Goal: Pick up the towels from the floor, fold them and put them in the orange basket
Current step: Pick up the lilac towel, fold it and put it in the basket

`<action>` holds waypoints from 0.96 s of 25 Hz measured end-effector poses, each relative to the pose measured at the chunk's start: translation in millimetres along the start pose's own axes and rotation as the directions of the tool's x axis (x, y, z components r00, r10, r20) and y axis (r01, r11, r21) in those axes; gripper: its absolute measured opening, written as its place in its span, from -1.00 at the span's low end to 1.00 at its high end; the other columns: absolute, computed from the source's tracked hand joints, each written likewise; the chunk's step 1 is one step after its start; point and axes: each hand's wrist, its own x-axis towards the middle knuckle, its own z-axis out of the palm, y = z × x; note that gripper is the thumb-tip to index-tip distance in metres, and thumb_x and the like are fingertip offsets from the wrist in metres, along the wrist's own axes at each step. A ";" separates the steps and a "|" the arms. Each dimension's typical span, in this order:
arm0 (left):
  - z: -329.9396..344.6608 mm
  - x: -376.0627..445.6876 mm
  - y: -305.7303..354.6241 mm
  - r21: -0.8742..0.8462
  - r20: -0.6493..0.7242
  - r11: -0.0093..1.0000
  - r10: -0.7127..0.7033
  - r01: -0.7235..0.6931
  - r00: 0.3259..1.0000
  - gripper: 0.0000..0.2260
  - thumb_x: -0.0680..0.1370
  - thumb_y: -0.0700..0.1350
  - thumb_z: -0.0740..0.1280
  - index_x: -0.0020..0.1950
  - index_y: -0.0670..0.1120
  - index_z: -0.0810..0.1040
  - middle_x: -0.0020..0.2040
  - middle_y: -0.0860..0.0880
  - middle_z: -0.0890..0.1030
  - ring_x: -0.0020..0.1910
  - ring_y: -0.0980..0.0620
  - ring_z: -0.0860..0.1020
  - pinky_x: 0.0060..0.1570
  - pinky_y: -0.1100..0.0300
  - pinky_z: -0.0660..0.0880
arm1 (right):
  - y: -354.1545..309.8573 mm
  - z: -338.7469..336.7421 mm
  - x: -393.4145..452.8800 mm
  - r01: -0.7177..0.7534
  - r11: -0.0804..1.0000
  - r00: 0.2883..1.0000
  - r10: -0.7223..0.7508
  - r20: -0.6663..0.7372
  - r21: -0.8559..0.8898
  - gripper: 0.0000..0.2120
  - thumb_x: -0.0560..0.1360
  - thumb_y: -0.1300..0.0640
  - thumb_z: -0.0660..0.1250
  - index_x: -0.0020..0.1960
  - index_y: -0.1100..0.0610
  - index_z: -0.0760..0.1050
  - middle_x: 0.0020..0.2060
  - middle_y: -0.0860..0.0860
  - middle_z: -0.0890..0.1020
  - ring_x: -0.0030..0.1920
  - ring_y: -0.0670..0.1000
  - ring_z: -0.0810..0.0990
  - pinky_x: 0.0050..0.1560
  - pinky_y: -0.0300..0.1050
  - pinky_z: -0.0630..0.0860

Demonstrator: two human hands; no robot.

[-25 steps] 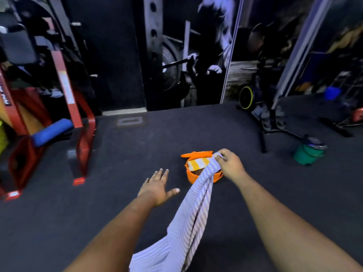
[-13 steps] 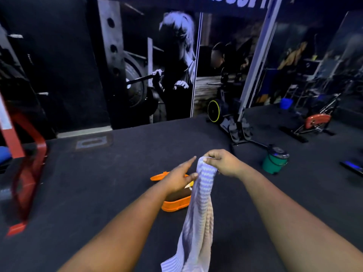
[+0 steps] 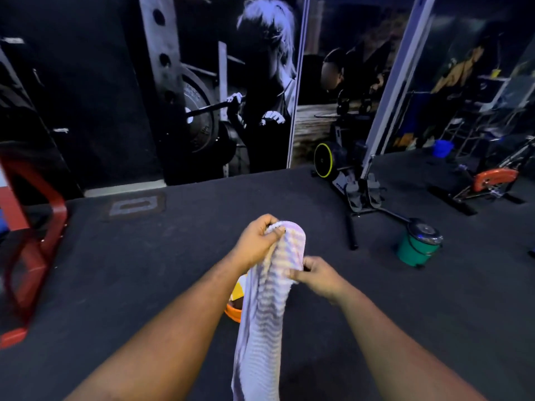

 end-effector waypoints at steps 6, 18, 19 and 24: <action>-1.9 1.7 4.7 -0.009 -0.248 0.966 -0.254 0.260 0.935 -0.66 0.54 0.14 0.44 -0.05 -0.16 0.60 -0.22 0.02 0.59 -0.24 0.09 0.50 -0.16 0.15 0.43 | -7.9 -56.5 49.9 0.188 0.976 0.979 -0.177 -0.103 0.107 -0.69 0.59 0.00 0.35 -0.27 0.05 0.39 -0.32 0.01 0.37 -0.30 -0.06 0.33 -0.24 -0.04 0.26; -4.8 22.0 34.1 -0.060 -0.723 0.980 -0.173 0.189 0.669 -0.86 0.63 -0.09 0.37 0.01 -0.14 0.66 -0.10 -0.07 0.70 -0.12 0.02 0.64 -0.05 0.10 0.56 | 23.3 -133.3 92.0 0.272 0.769 0.896 0.016 0.443 -0.579 -0.65 0.41 -0.03 0.54 -0.42 0.05 0.48 -0.51 -0.13 0.47 -0.43 -0.19 0.40 -0.37 -0.18 0.30; -15.8 15.1 27.7 -0.035 -0.806 0.972 -0.165 0.232 0.569 -0.84 0.63 -0.07 0.34 0.00 -0.13 0.64 -0.08 -0.07 0.69 -0.07 -0.03 0.64 0.00 0.07 0.55 | 39.1 -142.4 89.7 0.240 0.736 0.912 0.052 0.406 -0.633 -0.65 0.36 -0.09 0.49 -0.42 0.07 0.43 -0.50 -0.10 0.45 -0.40 -0.15 0.41 -0.37 -0.14 0.29; -3.4 -11.5 -5.1 -0.061 -0.789 0.924 -0.276 0.378 0.549 -0.68 0.62 0.13 0.31 0.01 -0.14 0.49 -0.11 0.00 0.60 -0.02 -0.09 0.60 -0.05 0.06 0.48 | 51.0 -157.3 89.4 0.152 0.842 0.979 -0.058 0.194 -0.518 -0.65 0.22 -0.15 0.33 -0.25 0.13 0.48 -0.31 -0.04 0.56 -0.26 -0.05 0.51 -0.22 -0.05 0.45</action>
